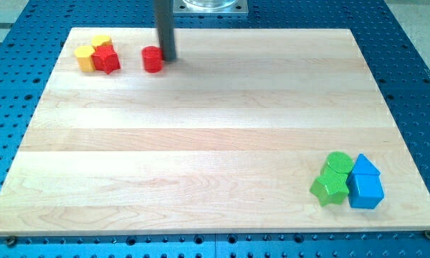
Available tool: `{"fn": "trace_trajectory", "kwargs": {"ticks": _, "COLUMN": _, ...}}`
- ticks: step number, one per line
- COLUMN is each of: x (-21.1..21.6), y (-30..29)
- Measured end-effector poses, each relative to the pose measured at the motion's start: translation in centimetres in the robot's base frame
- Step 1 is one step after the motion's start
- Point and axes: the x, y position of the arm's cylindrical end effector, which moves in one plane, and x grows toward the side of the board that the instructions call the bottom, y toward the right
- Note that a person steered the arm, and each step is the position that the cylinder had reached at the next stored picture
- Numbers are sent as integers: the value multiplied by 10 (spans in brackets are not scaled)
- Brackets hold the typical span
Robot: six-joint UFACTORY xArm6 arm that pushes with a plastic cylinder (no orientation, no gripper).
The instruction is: Place your arm right to the red blocks
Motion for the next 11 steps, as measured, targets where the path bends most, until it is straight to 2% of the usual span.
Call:
{"fn": "trace_trajectory", "kwargs": {"ticks": 1, "x": 35, "y": 35}}
{"fn": "trace_trajectory", "kwargs": {"ticks": 2, "x": 42, "y": 1}}
{"fn": "trace_trajectory", "kwargs": {"ticks": 3, "x": 24, "y": -34}}
{"fn": "trace_trajectory", "kwargs": {"ticks": 4, "x": 22, "y": -35}}
{"fn": "trace_trajectory", "kwargs": {"ticks": 5, "x": 20, "y": 30}}
{"fn": "trace_trajectory", "kwargs": {"ticks": 6, "x": 20, "y": 61}}
{"fn": "trace_trajectory", "kwargs": {"ticks": 11, "x": 21, "y": 84}}
